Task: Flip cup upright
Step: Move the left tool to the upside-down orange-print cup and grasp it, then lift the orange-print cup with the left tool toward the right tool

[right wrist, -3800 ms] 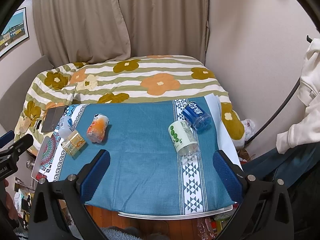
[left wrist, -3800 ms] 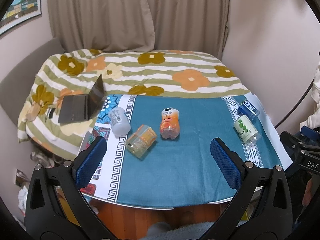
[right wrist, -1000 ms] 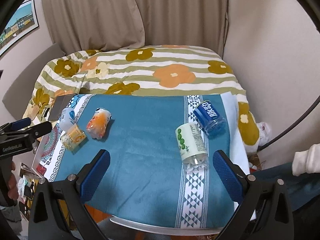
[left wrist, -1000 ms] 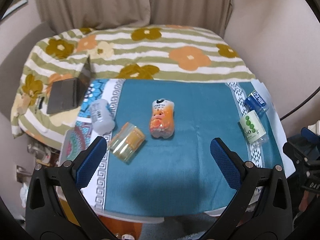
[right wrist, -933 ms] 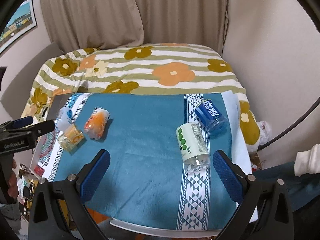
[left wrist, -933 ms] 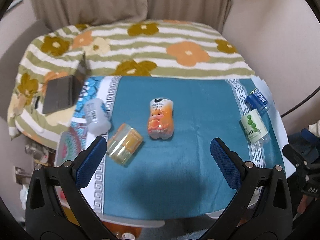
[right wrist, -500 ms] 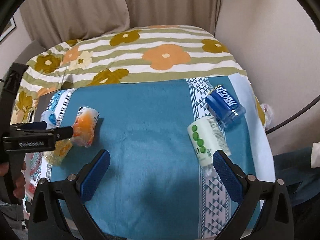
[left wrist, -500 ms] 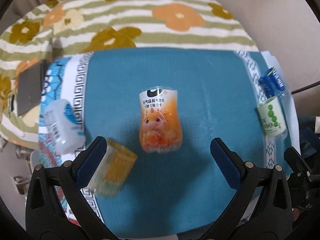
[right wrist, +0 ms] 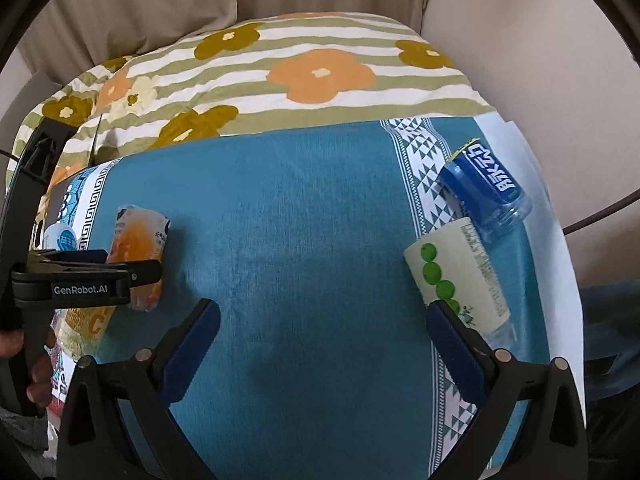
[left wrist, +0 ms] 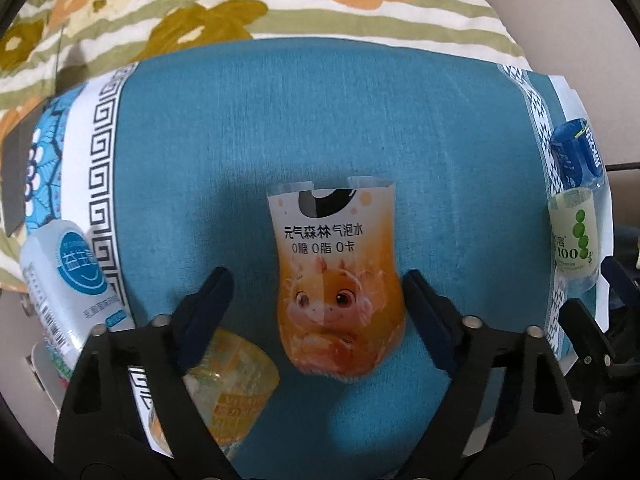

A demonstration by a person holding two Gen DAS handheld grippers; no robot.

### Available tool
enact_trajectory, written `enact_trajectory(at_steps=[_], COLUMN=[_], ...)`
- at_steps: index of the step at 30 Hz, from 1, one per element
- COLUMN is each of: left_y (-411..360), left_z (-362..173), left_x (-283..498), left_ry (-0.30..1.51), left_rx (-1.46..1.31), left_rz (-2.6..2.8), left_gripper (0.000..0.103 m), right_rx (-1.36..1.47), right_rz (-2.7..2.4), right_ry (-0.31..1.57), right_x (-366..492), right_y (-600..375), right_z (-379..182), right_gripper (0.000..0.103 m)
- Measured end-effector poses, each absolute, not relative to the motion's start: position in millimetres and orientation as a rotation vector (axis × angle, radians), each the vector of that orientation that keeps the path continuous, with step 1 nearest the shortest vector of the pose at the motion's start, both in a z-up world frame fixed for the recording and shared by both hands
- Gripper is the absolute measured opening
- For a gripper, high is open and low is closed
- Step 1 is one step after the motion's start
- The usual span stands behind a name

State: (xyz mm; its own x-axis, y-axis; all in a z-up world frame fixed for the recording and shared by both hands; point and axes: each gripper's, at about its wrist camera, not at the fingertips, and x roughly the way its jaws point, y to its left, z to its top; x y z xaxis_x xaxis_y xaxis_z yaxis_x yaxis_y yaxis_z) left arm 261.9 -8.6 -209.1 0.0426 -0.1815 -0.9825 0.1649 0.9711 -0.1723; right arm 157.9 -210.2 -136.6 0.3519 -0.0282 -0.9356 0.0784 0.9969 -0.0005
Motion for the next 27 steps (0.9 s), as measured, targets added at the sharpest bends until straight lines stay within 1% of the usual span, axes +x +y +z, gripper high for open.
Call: enact_trajectory(at_steps=[1, 2, 3, 15, 27], left_y=[-9.1, -9.6, -11.3, -25.3, -52.8], left_z=[-210.0, -210.8, -212.0, -201.2, -163.4], left_x=[262.4, 262.9, 263.1, 256.5, 220.6], left_ry=[1.511, 1.516, 1.523, 1.507, 1.436], left_rx=[-0.017, -0.015, -0.007, 0.008, -0.015], left_rz=[-0.272, -0.279, -0.287, -0.324, -0.322], left_gripper=[0.079, 0.069, 0.066, 0.066, 0.066], right_rx=[0.047, 0.046, 0.045, 0.051, 0.064], right_rz=[-0.069, -0.068, -0.067, -0.063, -0.041], right_ry=[1.21, 1.211, 1.212, 1.192, 1.135], right_x=[159.3, 161.3, 162.4, 166.5, 134.3], right_y=[-209.5, -208.2, -207.6, -211.0, -236.3], right_z=[-136.9, -137.2, -137.4, -131.1, -104.8], right_gripper=[0.103, 0.103, 0.103, 0.103, 0.103])
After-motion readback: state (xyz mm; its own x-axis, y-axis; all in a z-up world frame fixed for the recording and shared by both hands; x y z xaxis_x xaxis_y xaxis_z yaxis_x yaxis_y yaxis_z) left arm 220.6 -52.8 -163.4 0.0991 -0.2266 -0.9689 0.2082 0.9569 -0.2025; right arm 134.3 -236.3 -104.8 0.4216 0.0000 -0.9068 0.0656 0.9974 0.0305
